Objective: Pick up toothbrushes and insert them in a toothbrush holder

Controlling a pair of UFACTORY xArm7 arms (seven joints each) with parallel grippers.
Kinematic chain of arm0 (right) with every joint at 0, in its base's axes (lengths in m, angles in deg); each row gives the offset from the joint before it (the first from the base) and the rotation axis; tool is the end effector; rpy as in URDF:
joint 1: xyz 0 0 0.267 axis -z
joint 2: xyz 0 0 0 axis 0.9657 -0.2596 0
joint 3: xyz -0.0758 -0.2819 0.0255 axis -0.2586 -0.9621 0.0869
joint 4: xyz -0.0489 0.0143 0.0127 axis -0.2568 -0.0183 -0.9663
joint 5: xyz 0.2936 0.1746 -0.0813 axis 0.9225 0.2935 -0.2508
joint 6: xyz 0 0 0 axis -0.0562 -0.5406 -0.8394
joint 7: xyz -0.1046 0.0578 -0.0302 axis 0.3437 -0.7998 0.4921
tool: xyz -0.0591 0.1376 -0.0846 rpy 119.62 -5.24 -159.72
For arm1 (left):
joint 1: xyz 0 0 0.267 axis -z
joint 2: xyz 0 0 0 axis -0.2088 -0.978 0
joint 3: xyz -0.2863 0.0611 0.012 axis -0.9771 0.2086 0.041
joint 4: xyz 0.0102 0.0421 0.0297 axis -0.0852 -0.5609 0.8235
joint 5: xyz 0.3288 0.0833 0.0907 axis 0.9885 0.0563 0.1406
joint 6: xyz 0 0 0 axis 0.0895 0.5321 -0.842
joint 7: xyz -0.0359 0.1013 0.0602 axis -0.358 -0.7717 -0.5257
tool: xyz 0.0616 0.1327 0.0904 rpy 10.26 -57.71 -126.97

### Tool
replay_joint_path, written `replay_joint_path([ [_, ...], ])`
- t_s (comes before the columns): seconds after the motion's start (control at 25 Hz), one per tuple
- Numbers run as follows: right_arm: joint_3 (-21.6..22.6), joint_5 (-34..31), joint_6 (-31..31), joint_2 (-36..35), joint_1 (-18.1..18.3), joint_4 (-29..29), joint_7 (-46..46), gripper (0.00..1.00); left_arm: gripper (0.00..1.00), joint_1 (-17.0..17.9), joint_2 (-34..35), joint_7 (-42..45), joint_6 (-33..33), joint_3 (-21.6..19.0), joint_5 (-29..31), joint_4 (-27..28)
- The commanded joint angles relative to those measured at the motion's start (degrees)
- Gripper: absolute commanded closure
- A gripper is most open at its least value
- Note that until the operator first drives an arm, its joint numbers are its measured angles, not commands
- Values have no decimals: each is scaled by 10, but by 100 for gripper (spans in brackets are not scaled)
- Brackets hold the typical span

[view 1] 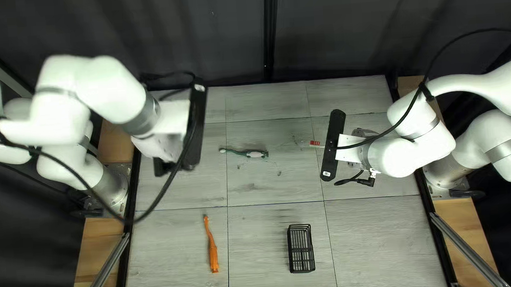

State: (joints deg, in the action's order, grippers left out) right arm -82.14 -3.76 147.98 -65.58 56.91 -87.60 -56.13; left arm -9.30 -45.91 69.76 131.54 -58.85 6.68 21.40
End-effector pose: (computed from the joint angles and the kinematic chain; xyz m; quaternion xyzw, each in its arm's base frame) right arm 0.3323 -0.0450 0.1468 0.9603 -0.1067 0.0470 0.2533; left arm 0.3247 -0.0125 0.3013 -0.9872 0.1061 -0.1034 0.0594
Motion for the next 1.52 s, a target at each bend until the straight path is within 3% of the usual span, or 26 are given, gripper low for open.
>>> replay_joint_path([
  [0.04,0,0,0,0,0,0,0,100,0,53,27,-138,-77,-4,61,-71],
  [0.16,0,0,0,0,0,0,0,100,0,57,6,-176,-85,-11,86,-72],
  [0.44,-1,-8,-11,1,-4,9,23,100,0,57,6,-176,-85,-11,86,-72],
  [0.8,12,89,7,-29,-71,-62,158,100,0,57,6,-176,-85,-11,86,-72],
  [1.52,12,92,10,-29,-73,-64,162,100,0,57,6,-176,-85,-11,86,-72],
])
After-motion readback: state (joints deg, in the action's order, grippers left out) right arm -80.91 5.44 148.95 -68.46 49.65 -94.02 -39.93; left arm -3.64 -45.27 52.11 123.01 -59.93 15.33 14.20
